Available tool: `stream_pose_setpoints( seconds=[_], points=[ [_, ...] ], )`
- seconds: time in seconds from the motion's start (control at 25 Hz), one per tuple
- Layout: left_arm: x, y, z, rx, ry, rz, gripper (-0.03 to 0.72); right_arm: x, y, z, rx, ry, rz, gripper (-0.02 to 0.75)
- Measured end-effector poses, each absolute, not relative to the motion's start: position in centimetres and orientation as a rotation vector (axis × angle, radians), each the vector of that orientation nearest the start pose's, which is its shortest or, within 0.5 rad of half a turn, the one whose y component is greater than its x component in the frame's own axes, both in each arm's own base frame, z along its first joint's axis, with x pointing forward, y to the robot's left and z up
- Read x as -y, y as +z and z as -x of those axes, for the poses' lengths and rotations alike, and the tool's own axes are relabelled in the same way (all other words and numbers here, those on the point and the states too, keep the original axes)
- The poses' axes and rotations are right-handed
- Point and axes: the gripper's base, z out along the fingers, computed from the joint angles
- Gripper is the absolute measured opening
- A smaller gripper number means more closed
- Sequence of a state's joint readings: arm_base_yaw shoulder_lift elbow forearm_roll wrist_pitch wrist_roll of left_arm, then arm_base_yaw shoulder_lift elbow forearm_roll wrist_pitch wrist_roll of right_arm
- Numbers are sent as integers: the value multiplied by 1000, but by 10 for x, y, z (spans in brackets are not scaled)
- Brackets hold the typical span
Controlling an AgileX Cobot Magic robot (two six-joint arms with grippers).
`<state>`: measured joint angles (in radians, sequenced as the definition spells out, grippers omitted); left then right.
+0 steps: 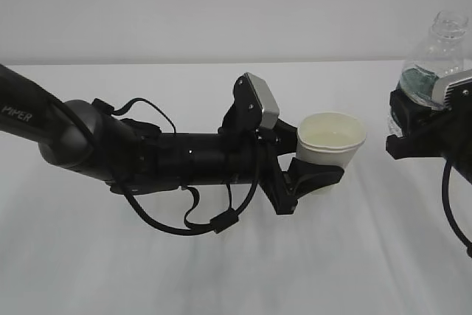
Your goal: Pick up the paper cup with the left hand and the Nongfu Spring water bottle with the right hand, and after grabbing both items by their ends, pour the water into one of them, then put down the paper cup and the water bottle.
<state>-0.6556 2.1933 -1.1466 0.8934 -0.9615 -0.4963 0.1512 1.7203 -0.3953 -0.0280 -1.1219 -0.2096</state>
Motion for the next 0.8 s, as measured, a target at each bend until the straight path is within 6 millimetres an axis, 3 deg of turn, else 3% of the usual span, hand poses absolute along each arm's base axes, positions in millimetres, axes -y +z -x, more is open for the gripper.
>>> stream_pose_setpoints(
  seconds=[0.8],
  points=[
    [291, 121, -316, -1479, -964, -1108, 463, -45, 108, -310, -1781, 21, 201, 377]
  ],
)
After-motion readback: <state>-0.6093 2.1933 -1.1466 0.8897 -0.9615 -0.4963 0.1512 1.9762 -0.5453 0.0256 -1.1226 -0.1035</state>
